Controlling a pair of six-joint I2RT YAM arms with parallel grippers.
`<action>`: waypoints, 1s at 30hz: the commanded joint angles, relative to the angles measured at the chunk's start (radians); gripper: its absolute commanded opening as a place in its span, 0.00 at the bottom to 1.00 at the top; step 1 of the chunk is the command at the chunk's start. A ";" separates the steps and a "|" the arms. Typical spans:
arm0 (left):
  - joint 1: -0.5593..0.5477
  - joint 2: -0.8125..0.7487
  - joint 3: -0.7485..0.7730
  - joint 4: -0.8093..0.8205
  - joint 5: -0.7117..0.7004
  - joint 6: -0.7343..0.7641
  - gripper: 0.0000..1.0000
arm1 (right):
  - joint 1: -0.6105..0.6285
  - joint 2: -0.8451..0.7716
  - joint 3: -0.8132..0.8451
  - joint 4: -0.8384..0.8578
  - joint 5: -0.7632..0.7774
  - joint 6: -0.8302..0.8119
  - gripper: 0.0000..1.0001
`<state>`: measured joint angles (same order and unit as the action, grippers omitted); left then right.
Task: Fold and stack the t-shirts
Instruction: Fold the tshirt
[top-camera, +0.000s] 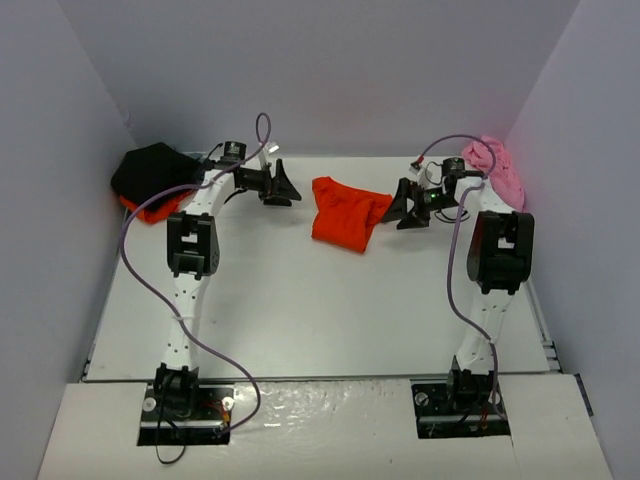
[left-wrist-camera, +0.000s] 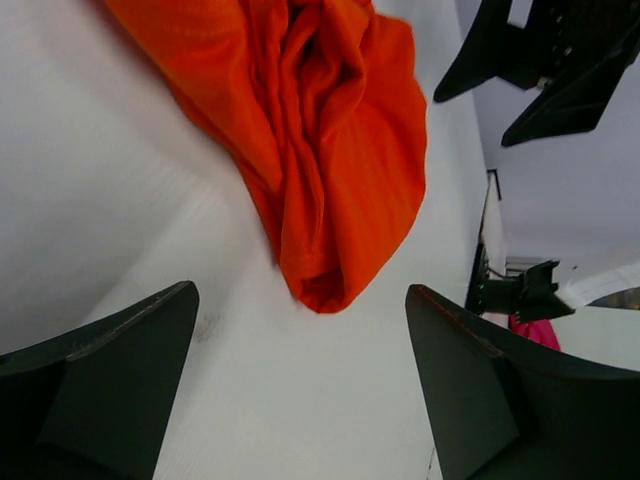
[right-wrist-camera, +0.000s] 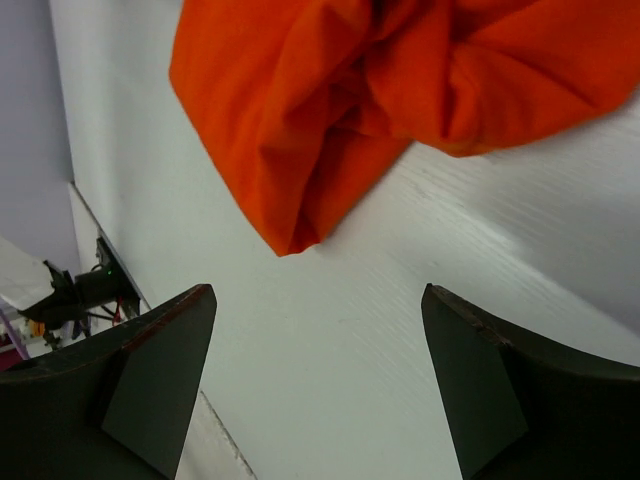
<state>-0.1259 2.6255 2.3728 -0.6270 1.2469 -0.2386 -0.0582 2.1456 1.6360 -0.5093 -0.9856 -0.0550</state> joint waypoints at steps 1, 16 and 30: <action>-0.015 0.007 -0.031 0.656 0.180 -0.599 0.85 | 0.001 -0.078 0.026 -0.021 -0.120 -0.035 0.83; -0.053 0.139 -0.026 1.068 0.231 -0.960 0.11 | 0.003 0.005 0.068 -0.058 -0.027 -0.075 0.31; -0.027 0.047 -0.242 1.450 0.253 -1.250 0.97 | 0.026 -0.018 0.071 -0.062 0.186 -0.086 0.00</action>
<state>-0.1608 2.7947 2.1934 0.6654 1.4760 -1.3909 -0.0441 2.1582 1.6703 -0.5547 -0.8597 -0.1297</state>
